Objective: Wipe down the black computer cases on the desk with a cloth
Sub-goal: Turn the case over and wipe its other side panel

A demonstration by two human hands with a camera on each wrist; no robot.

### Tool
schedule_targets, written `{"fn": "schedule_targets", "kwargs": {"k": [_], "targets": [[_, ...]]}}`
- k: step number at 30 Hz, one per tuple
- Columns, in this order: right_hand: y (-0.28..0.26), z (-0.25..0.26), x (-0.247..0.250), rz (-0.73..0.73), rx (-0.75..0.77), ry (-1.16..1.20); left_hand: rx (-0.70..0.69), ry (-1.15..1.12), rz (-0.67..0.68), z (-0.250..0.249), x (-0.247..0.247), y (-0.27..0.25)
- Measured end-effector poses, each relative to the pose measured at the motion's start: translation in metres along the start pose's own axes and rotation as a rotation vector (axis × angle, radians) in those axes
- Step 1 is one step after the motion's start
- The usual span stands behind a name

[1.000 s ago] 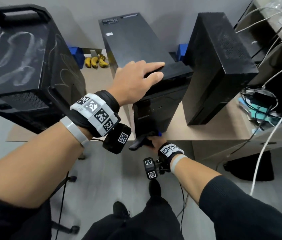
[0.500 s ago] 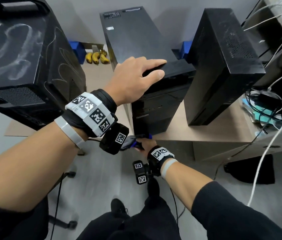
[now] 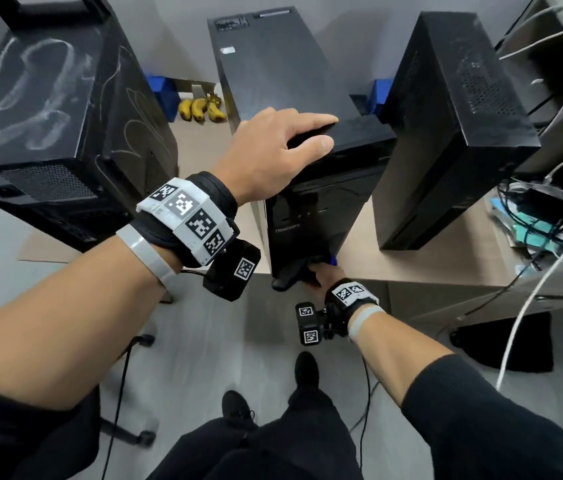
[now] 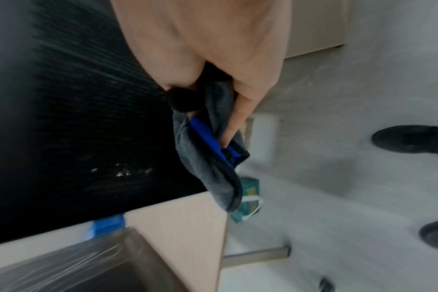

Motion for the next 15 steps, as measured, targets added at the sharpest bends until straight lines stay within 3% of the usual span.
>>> {"fn": "schedule_targets", "kwargs": {"k": [6, 8, 13, 15], "targets": [[-0.038, 0.031, -0.014, 0.138, 0.04, 0.291, 0.004, -0.019, -0.02, -0.001, 0.002, 0.0], [-0.028, 0.032, 0.0, 0.1, 0.072, 0.36, 0.003, -0.019, -0.025, -0.001, 0.002, -0.001], [-0.015, -0.011, -0.018, -0.035, -0.019, 0.208, 0.015, -0.013, -0.033, -0.002, 0.002, -0.003], [-0.019, -0.024, -0.04, 0.019, -0.048, 0.191, 0.011, -0.008, -0.031, -0.004, 0.003, -0.003]]}}
Point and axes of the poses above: each hand's wrist, its own y-axis towards the middle knuckle, its own x-axis out of the back of the hand, z = x × y, the point moved 7 cm from there along y, towards the middle knuckle, and after that the axes turned 3 degrees about y, right-handed, at the moved point
